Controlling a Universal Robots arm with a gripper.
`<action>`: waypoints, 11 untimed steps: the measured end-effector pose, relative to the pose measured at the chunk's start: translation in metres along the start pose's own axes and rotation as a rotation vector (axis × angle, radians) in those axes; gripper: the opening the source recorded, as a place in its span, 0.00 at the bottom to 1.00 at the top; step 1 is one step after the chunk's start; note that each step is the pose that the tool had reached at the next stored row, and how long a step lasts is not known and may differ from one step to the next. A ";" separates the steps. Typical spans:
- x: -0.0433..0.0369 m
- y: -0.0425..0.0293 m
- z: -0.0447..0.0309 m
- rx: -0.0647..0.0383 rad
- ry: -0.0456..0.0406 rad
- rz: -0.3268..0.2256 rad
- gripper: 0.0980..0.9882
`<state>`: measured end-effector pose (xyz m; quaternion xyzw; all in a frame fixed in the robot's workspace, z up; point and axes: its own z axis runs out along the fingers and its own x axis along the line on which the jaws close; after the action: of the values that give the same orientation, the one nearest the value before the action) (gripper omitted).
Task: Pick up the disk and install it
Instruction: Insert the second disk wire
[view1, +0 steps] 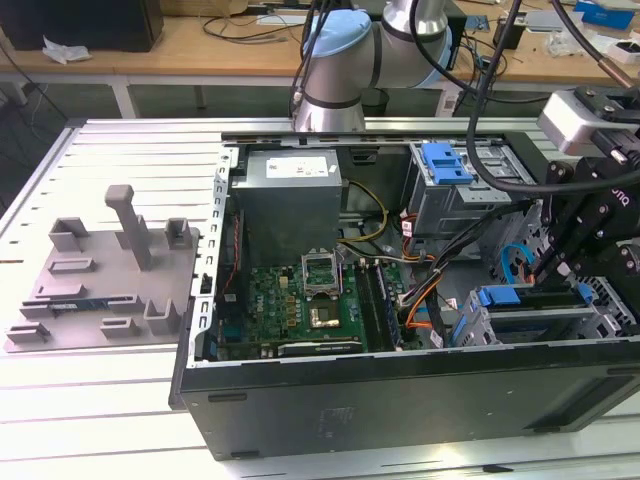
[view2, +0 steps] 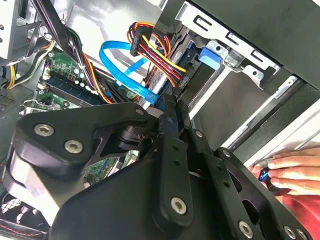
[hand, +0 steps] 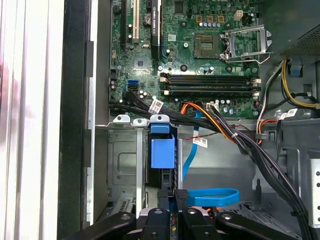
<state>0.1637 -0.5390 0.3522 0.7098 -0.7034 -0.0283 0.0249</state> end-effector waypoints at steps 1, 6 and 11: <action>0.0000 0.0000 0.0002 0.000 0.0001 0.000 0.07; 0.0000 -0.0001 0.0014 0.000 0.0000 0.000 0.07; 0.0000 -0.0008 0.0026 0.000 0.0000 0.000 0.07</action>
<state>0.1643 -0.5390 0.3495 0.7098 -0.7034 -0.0283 0.0249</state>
